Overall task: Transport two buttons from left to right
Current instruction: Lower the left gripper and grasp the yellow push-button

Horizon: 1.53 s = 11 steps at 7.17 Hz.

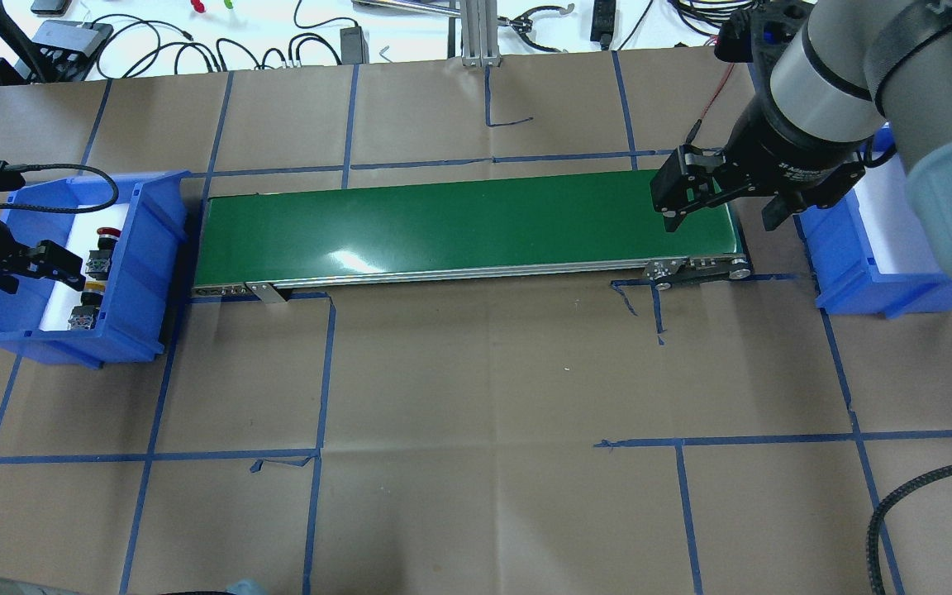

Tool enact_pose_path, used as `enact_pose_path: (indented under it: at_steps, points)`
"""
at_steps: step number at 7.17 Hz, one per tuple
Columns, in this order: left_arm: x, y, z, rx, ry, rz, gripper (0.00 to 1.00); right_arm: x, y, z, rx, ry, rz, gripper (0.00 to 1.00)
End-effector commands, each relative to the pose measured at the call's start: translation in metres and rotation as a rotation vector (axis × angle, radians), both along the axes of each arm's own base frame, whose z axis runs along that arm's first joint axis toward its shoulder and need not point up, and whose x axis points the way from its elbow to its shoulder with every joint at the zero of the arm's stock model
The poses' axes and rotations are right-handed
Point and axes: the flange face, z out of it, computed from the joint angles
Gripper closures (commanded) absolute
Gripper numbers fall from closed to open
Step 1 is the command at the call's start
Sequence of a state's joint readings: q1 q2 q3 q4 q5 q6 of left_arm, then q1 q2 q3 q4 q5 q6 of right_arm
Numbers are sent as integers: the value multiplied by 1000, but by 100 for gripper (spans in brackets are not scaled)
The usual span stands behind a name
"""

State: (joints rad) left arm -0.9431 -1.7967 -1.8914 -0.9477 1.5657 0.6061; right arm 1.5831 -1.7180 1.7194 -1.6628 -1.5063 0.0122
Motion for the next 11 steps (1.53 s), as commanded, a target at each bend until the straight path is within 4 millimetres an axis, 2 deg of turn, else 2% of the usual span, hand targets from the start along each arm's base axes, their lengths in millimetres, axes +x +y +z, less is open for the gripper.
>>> enact_pose_path:
  at_steps: [1,3,7,8,9,10,11]
  points:
    - [0,-4,-31,-20,24,-6,3,0,0,0,0,0,0,0]
    - [1,-4,-51,-13,20,-8,2,0,0,-1,2,0,0,0]
    - [5,-5,-72,7,31,1,3,0,0,-1,3,0,0,0]
    - [5,-5,-70,4,28,2,12,0,0,-1,3,0,0,0]
    - [4,-4,-71,14,35,14,46,0,0,-1,3,2,0,0]
    - [4,-4,-71,16,38,28,72,0,1,-1,6,2,0,0]
    - [4,-3,-69,20,41,31,86,0,0,-2,8,2,0,0]
